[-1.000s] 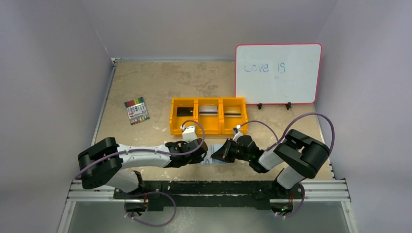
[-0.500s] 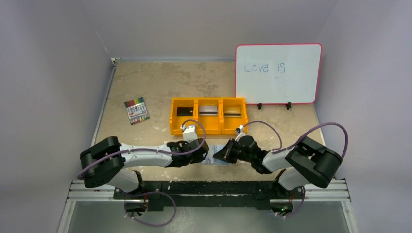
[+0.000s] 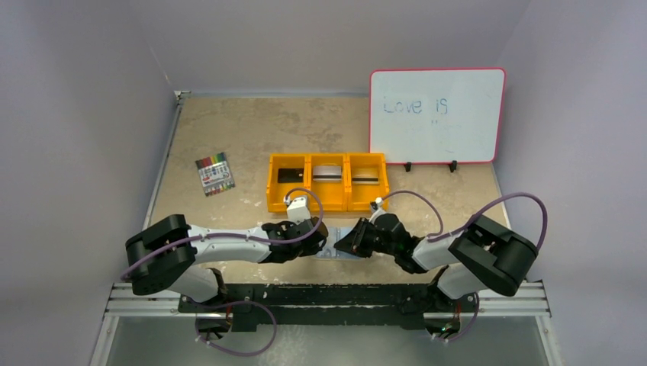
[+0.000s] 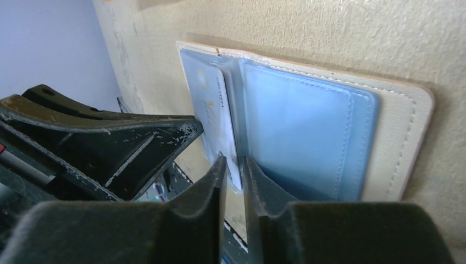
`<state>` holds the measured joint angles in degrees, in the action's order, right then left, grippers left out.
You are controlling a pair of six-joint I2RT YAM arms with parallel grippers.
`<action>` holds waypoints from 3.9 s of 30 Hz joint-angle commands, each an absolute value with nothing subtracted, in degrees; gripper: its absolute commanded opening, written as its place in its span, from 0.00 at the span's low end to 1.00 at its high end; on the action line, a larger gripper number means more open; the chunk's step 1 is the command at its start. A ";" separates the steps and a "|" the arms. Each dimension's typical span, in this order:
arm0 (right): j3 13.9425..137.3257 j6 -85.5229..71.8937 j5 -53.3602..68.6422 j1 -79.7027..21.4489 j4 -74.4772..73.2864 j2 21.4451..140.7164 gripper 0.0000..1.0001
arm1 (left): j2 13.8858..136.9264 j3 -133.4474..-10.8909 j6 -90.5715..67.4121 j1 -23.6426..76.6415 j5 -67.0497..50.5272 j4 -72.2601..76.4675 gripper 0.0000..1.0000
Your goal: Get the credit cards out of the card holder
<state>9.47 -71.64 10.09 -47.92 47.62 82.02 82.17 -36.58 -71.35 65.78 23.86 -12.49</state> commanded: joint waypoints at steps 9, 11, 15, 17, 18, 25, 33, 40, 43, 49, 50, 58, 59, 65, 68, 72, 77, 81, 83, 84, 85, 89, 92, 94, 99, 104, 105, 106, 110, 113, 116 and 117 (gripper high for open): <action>12.84 -70.70 14.48 -47.99 58.65 92.02 0.13 | 83.63 -33.13 -70.52 66.09 19.49 -11.78 0.00; 13.29 -70.16 14.81 -47.98 58.67 93.22 0.06 | 83.71 -33.05 -70.35 66.09 18.94 -11.10 0.00; 12.41 -71.11 13.06 -47.92 58.11 91.74 0.00 | 83.57 -33.13 -70.73 66.03 19.72 -12.37 0.00; 11.91 -71.33 11.67 -47.98 56.12 89.50 0.00 | 83.23 -33.05 -71.56 66.07 21.00 -14.22 0.00; 11.50 -71.48 10.97 -47.94 54.87 88.18 0.00 | 82.92 -32.97 -72.04 66.09 21.75 -15.38 0.00; 9.39 -72.03 10.01 -47.79 51.53 84.54 0.00 | 78.86 -30.26 -74.18 66.09 23.73 -17.18 0.00; 9.83 -69.63 11.13 -47.80 53.18 84.09 0.01 | 76.91 -29.79 -71.80 66.09 21.87 -15.38 0.00; 11.81 -67.05 11.71 -47.80 49.35 80.30 0.21 | 71.48 -31.17 -70.74 66.13 22.87 -17.87 0.08; 15.00 -63.81 12.07 -47.81 43.25 78.97 0.29 | 68.06 -31.36 -71.62 66.10 24.11 -17.75 0.19; 21.87 -59.13 14.08 -47.85 37.49 82.63 0.34 | 67.06 -33.05 -71.90 66.03 26.60 -18.54 0.31; 21.20 -60.52 14.43 -47.86 37.76 83.33 0.33 | 67.32 -33.18 -71.49 65.90 26.77 -18.28 0.35; 17.67 -62.20 13.93 -47.74 37.16 80.79 0.36 | 69.65 -34.10 -70.73 64.06 26.90 -17.55 0.37; 17.67 -61.76 15.21 -47.78 38.25 81.74 0.35 | 69.41 -33.87 -70.72 63.92 26.30 -16.67 0.37; 17.28 -62.23 19.84 -47.81 46.16 87.80 0.30 | 66.87 -30.02 -70.94 63.90 23.23 -10.75 0.36; 17.78 -62.23 21.68 -47.81 48.11 91.34 0.28 | 66.13 -27.19 -69.93 63.82 21.15 -5.27 0.36; 15.84 -66.71 22.90 -47.80 56.37 96.57 0.26 | 72.05 -26.77 -70.66 63.37 18.86 -5.42 0.32; 13.17 -71.24 24.12 -47.77 67.43 103.28 0.17 | 78.81 -28.03 -69.96 63.36 16.46 -4.70 0.15; 11.37 -75.09 25.22 -47.78 78.55 108.66 0.03 | 79.60 -28.11 -70.56 63.46 17.04 -6.36 0.02; 10.81 -76.91 25.36 -47.80 82.95 110.79 0.03 | 79.06 -27.63 -70.43 63.46 16.39 -4.98 0.00; 10.61 -77.51 24.88 -47.77 83.81 111.39 0.03 | 79.09 -27.61 -70.38 63.46 15.91 -4.60 0.00; 10.37 -78.05 24.39 -47.75 84.70 111.78 0.06 | 79.29 -27.64 -70.26 63.41 15.61 -4.54 0.00; 11.12 -78.01 22.07 -47.76 80.51 108.42 0.19 | 79.67 -27.81 -70.17 63.59 15.57 -5.43 0.00; 11.77 -75.69 16.05 -47.92 69.56 100.85 0.25 | 79.04 -27.70 -70.48 63.70 15.76 -5.85 0.00; 12.94 -74.13 13.14 -47.98 59.42 95.28 0.26 | 78.38 -27.69 -70.69 63.88 15.81 -6.05 0.00; 15.03 -73.34 9.73 -47.97 50.85 89.11 0.22 | 76.85 -27.30 -72.00 64.37 15.31 -4.90 0.00; 17.16 -71.77 9.71 -48.03 49.85 88.77 0.17 | 76.43 -27.03 -71.63 64.91 13.65 -2.77 0.00; 17.80 -71.23 9.56 -48.05 49.01 88.51 0.17 | 76.75 -27.05 -71.55 65.01 13.10 -2.47 0.00; 18.45 -70.64 9.24 -48.18 47.60 88.06 0.14 | 77.17 -27.13 -71.37 65.11 12.79 -2.43 0.00; 20.13 -68.70 6.83 -49.22 41.53 85.04 0.00 | 77.56 -27.92 -71.19 65.38 12.95 -2.94 0.00; 20.42 -66.95 5.15 -49.35 36.95 82.18 0.00 | 77.53 -28.74 -71.32 65.39 14.58 -5.51 0.00; 19.50 -66.82 5.47 -49.39 32.72 79.28 0.00 | 77.63 -29.32 -72.05 65.39 16.56 -8.52 0.00; 18.49 -67.84 5.85 -49.33 33.53 78.33 0.00 | 77.68 -29.21 -72.46 65.39 17.04 -8.80 0.00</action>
